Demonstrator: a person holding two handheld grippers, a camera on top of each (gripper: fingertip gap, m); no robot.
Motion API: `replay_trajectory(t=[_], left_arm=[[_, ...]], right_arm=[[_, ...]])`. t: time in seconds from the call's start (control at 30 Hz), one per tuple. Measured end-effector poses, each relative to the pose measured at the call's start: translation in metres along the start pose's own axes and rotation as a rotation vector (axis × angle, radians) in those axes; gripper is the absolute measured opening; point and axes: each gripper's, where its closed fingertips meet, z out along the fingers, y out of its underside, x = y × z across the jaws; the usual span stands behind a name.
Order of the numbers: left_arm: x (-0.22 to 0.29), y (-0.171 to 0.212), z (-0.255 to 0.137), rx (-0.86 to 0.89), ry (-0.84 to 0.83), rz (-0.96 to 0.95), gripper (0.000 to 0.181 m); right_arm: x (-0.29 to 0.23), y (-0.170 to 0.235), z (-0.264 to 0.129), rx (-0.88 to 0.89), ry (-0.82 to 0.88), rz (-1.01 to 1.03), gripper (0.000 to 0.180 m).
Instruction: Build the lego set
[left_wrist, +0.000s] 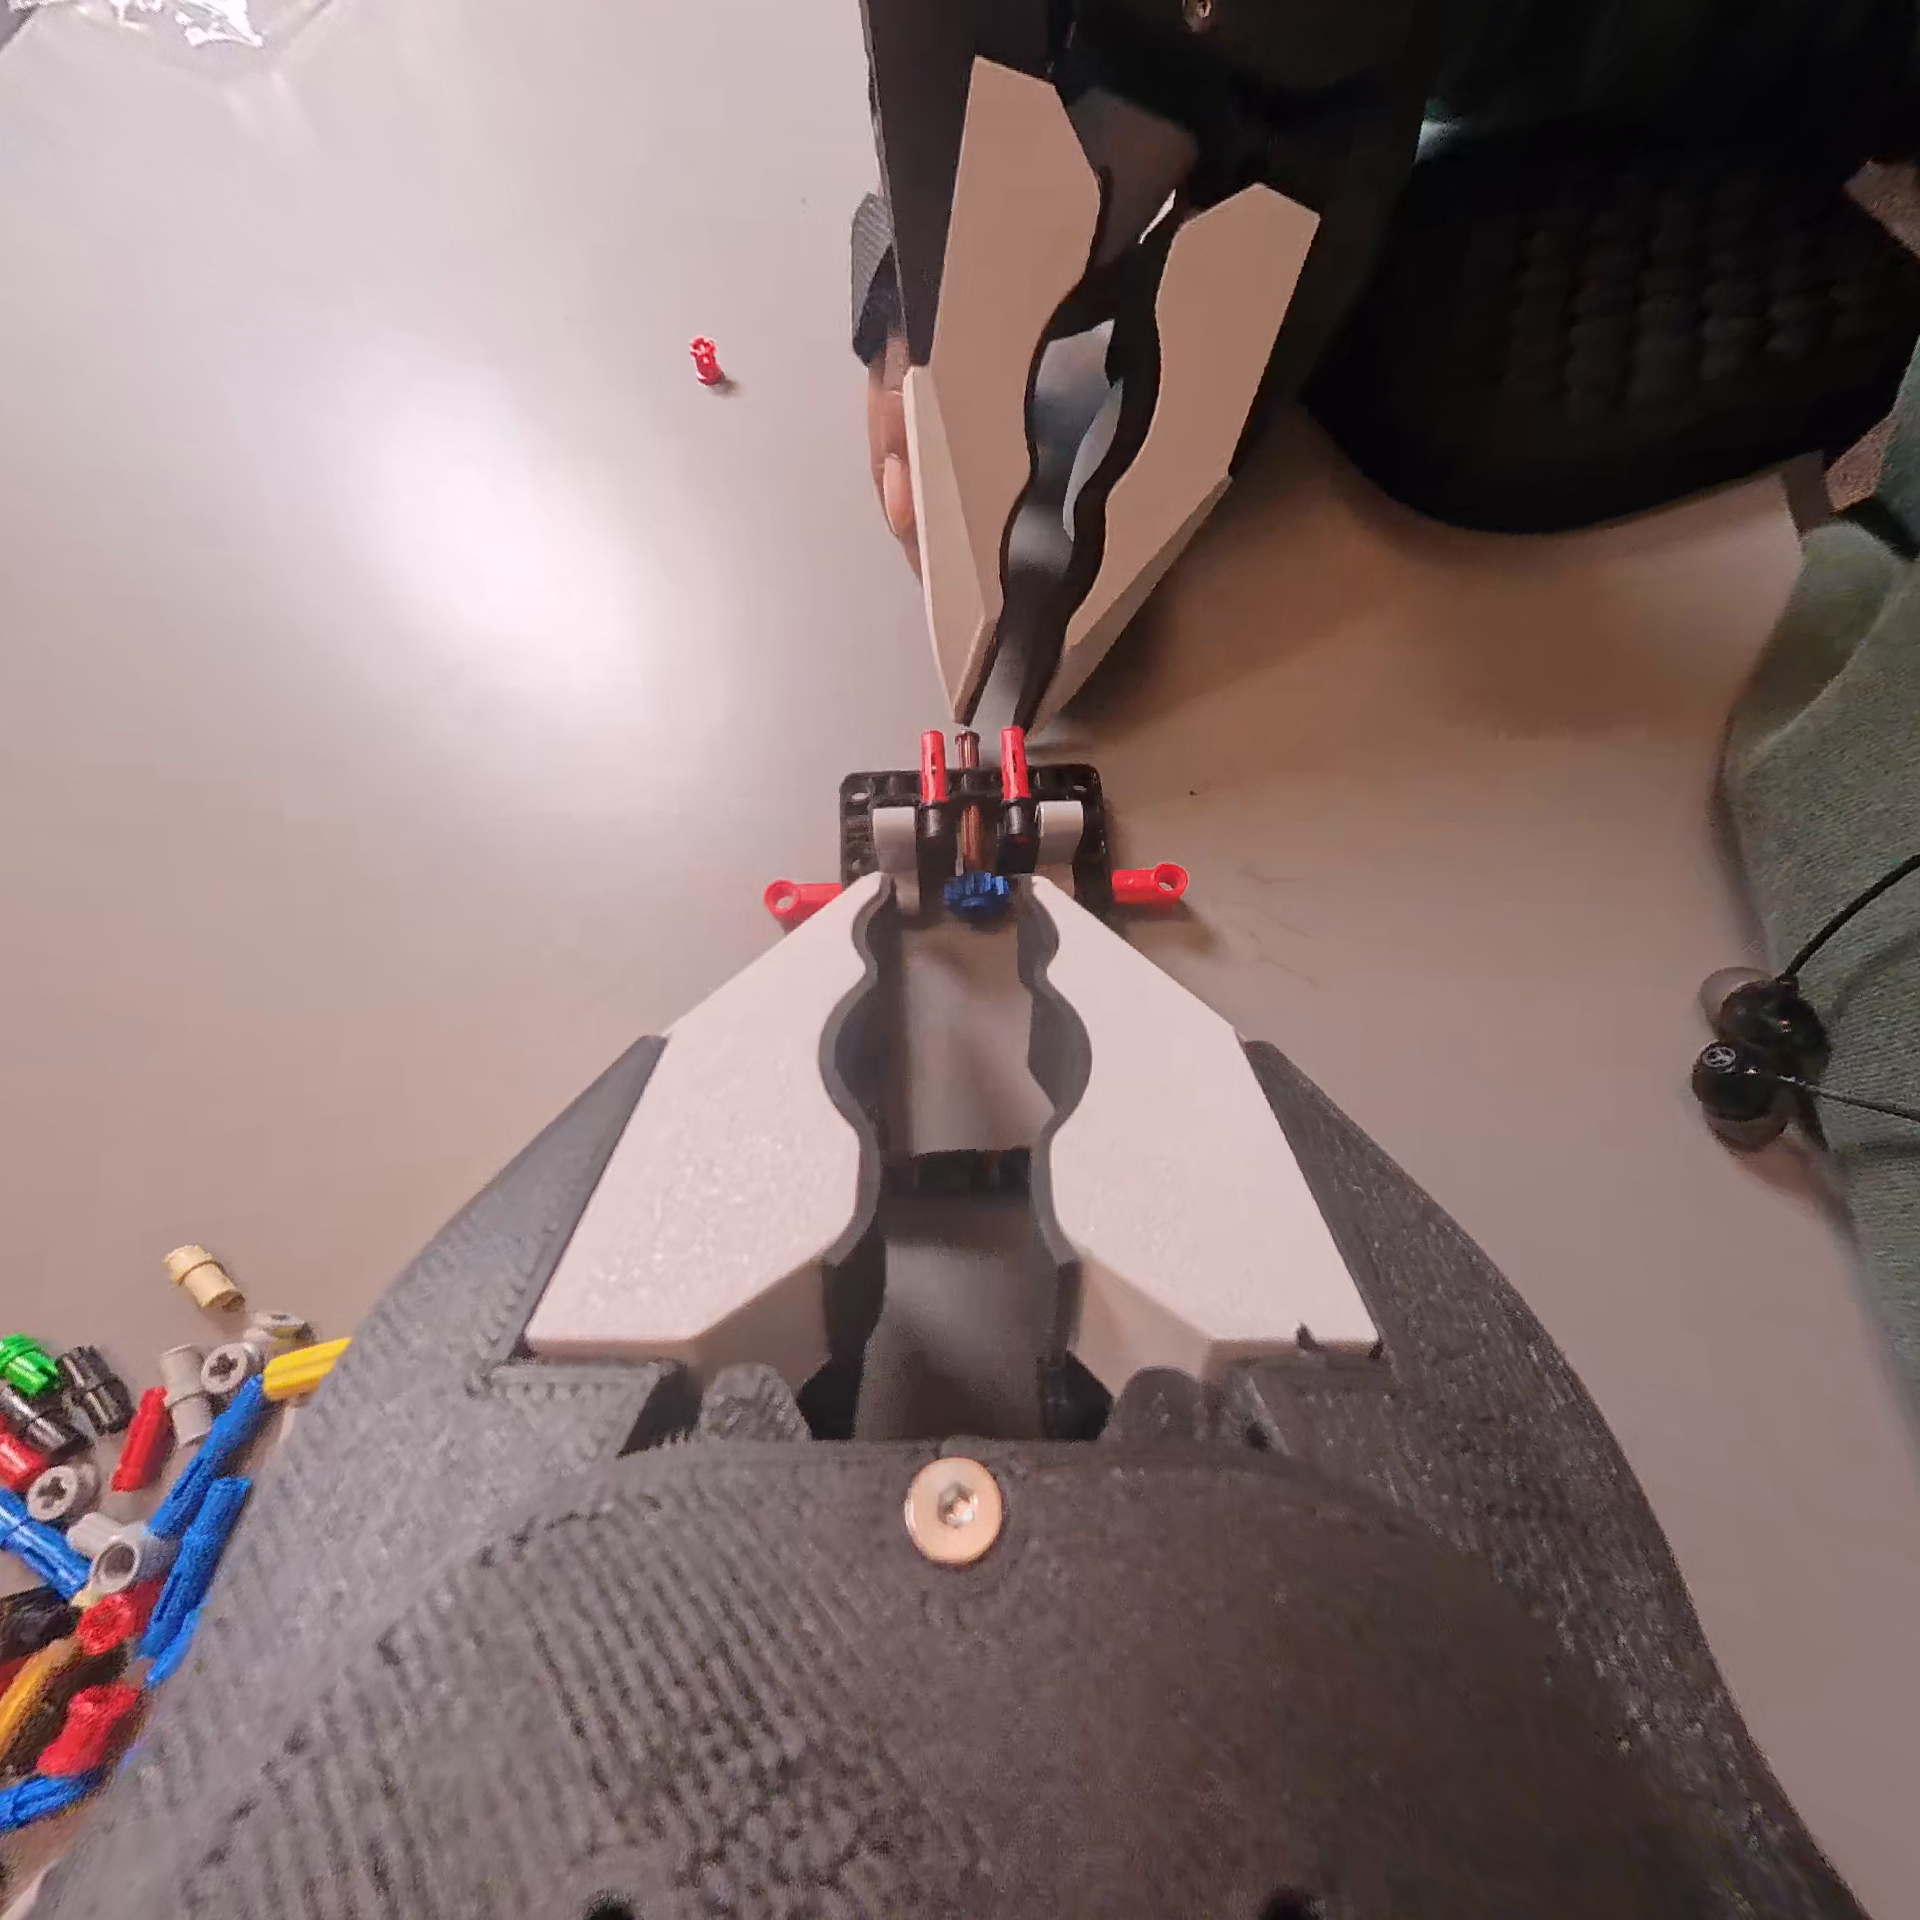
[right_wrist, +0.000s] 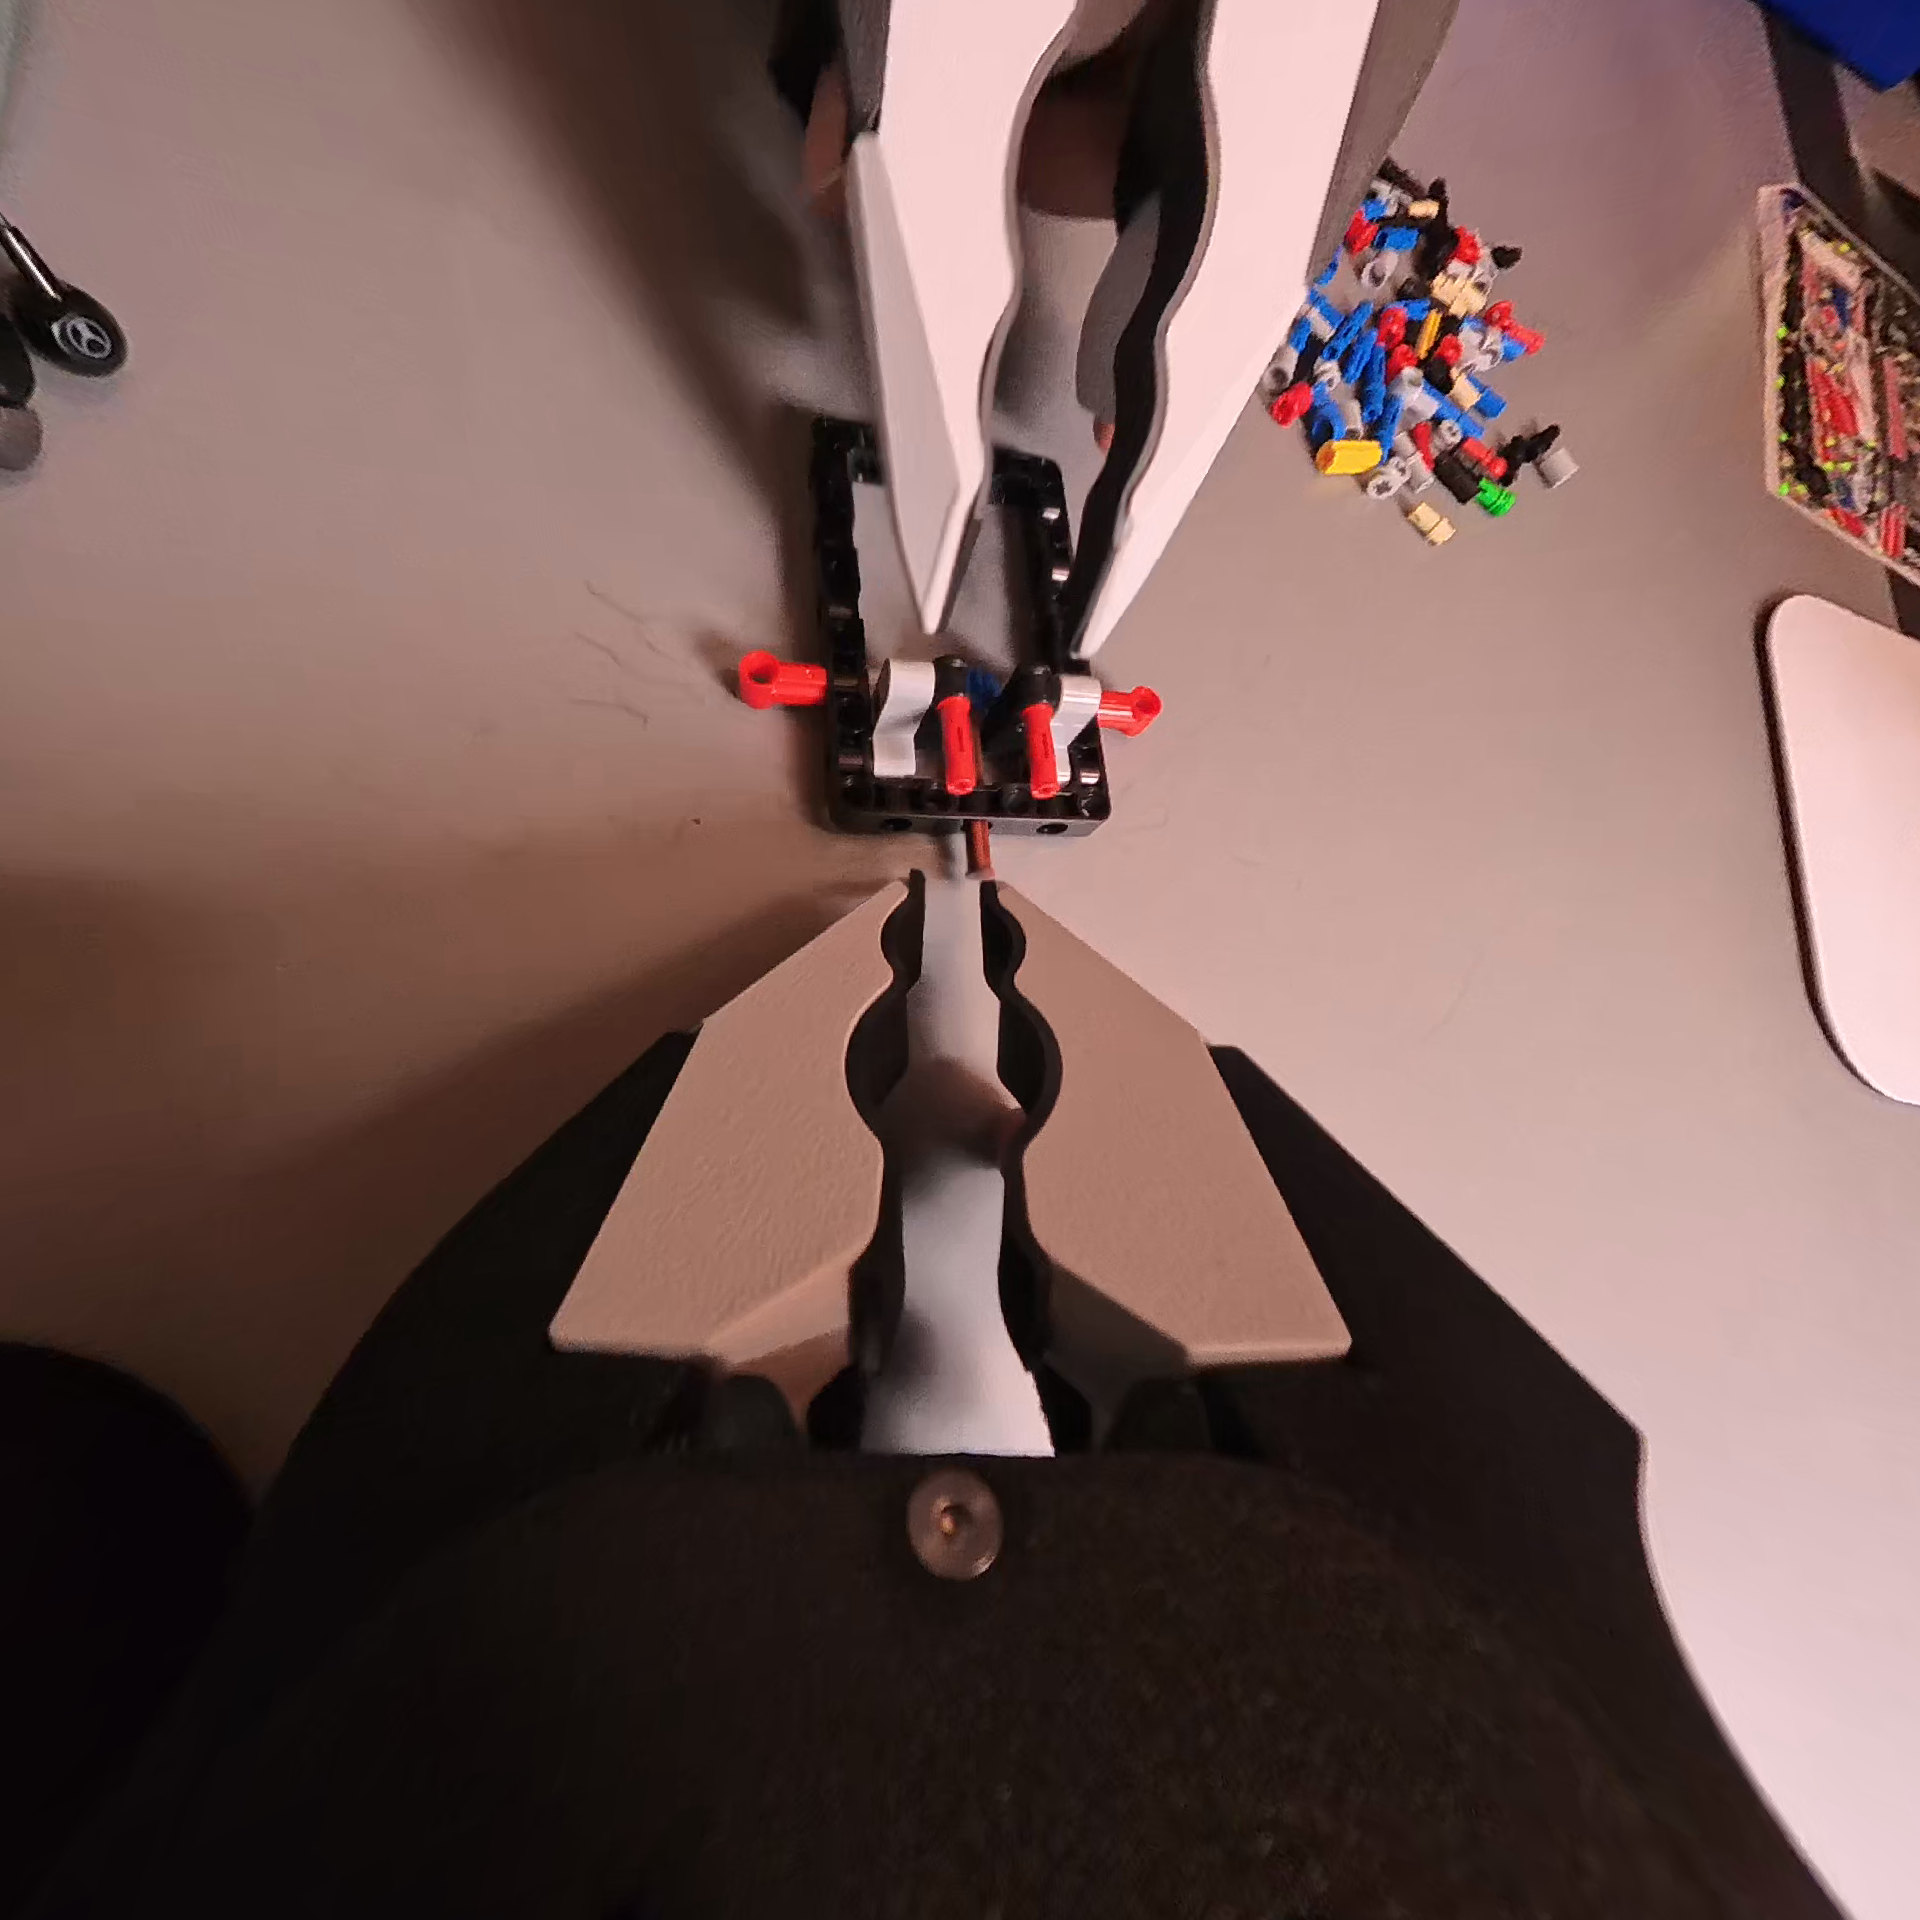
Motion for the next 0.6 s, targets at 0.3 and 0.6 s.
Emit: replay_trajectory(t=[0.3, 0.6], left_arm=[[0.005, 0.016, 0.008, -0.149, -0.004, 0.040, 0.004], [0.005, 0.014, 0.011, -0.138, -0.019, 0.074, 0.003]], right_arm=[[-0.001, 0.000, 0.003, -0.059, -0.033, -0.011, 0.007], [-0.001, 0.000, 0.004, -0.066, -0.033, -0.003, 0.004]])
